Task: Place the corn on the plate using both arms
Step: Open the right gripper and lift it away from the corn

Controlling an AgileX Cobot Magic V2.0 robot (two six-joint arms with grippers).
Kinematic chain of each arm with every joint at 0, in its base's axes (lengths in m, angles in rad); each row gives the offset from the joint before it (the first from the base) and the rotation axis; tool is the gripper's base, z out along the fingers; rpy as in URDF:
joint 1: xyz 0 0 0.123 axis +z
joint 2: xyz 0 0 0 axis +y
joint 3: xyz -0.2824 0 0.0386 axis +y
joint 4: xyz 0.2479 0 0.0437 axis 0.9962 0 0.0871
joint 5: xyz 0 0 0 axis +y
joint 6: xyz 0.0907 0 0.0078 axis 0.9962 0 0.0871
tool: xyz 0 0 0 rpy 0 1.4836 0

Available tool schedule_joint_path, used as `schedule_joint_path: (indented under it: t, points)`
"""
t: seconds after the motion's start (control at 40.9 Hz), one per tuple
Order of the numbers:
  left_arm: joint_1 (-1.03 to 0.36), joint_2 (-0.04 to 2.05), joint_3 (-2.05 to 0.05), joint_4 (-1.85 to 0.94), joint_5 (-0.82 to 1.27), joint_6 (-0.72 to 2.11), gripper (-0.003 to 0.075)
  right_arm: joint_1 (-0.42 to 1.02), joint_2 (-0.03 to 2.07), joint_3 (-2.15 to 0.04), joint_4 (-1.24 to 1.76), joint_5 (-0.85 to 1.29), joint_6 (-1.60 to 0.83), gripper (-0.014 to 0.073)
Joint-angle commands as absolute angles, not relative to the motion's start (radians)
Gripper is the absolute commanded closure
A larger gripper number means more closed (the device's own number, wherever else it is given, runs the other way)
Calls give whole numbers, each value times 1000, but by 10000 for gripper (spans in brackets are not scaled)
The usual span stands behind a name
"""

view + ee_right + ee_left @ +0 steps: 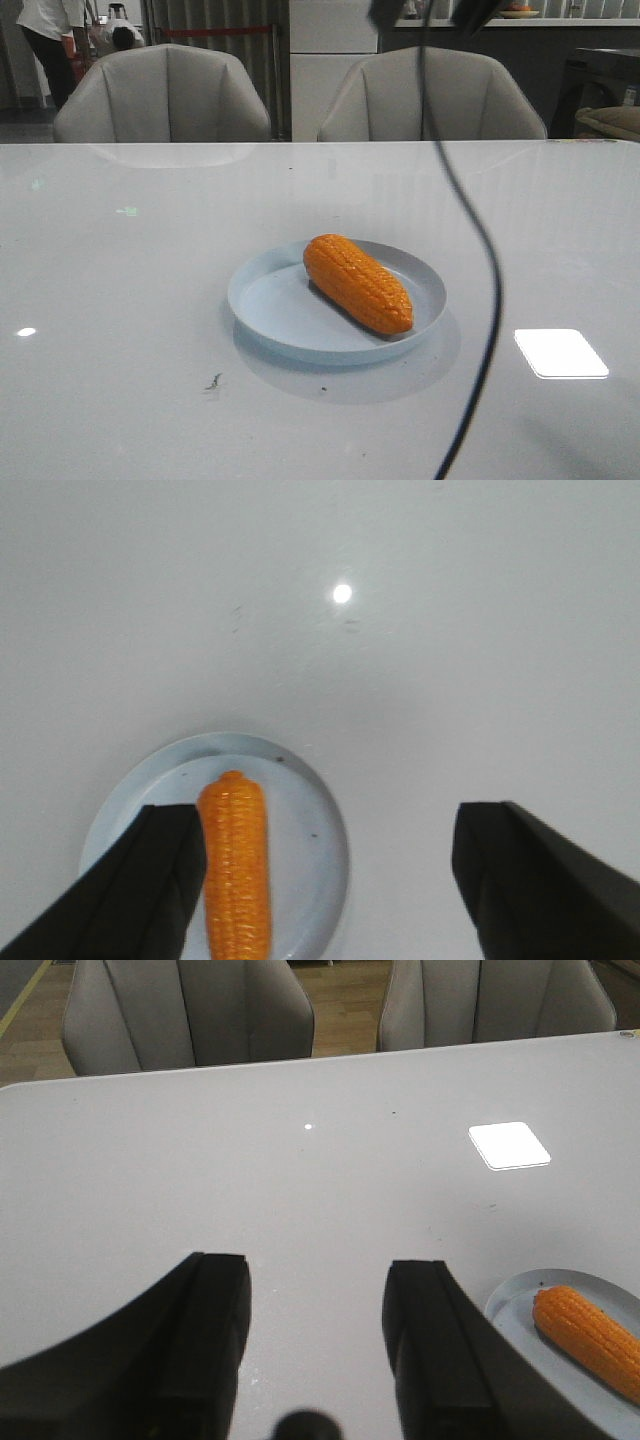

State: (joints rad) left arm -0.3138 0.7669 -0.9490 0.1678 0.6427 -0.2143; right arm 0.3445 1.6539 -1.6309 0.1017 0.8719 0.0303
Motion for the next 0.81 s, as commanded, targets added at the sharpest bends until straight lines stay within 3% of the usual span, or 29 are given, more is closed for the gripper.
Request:
schedule_joint_path:
  t: [0.0,0.293,0.513,0.782]
  points:
    - [-314,762,-973,185,564,-225,339,259,1485,-1625,90,865,31,-20]
    - [-314,762,-900,231,558,-225,339,35,1130,-1260,90,819,9,-20]
    - [-314,762,-845,229,554,-225,339,19,913,-1027,90,800,-20,-20]
    - [-314,762,-836,229,537,-225,339,19,810,-875,90,808,-19,-20]
